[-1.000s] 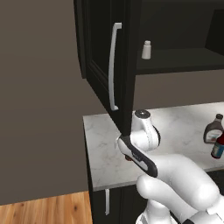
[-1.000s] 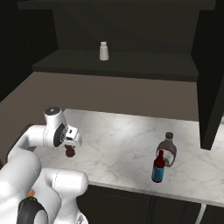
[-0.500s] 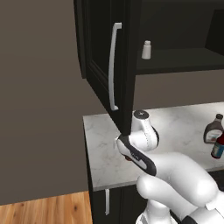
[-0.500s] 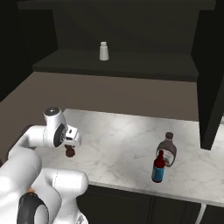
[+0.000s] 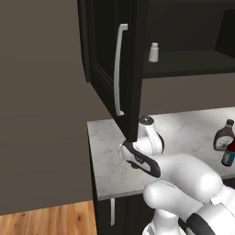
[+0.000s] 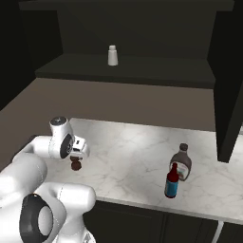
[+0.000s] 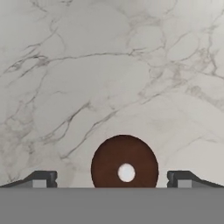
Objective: There are various items on the counter. Only move the condiments/shakers into the cabinet.
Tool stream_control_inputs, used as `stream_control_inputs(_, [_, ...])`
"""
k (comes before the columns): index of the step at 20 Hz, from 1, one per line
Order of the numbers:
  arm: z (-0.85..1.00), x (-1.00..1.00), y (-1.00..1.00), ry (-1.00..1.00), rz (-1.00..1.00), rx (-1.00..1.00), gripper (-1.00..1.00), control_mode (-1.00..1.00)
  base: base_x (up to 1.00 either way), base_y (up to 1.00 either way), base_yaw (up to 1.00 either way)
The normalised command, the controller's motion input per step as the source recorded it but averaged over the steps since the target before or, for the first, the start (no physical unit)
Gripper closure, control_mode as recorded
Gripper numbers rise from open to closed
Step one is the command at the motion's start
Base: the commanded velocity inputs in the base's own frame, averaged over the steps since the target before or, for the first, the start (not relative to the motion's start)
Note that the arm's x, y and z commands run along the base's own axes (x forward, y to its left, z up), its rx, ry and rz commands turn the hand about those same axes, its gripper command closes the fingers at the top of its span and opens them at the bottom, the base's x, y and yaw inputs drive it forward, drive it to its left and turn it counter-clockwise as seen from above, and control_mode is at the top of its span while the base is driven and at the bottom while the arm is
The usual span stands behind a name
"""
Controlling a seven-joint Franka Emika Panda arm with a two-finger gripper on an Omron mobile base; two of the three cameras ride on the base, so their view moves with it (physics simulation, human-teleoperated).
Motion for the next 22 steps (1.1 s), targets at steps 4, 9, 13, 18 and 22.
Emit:
stream_control_inputs(4, [-0.19,0.00,0.00,0.00,0.00,0.00,-1.00,-1.00,0.00,0.00,0.00])
stream_control_inputs(9, [-0.15,0.00,0.00,0.00,0.00,0.00,1.00,-1.00,0.00,0.00,0.00])
stream_control_inputs(13, [0.09,-0.01,0.00,-0.01,0.00,0.00,1.00,-1.00,0.00,0.00,0.00])
stream_control_inputs(18, [0.88,-0.03,0.00,-0.13,-0.06,0.00,1.00,-1.00,0.00,0.00,0.00])
stream_control_inputs(22, [1.00,-0.02,-0.05,-0.25,-0.06,0.00,1.00,-1.00,0.00,0.00,0.00])
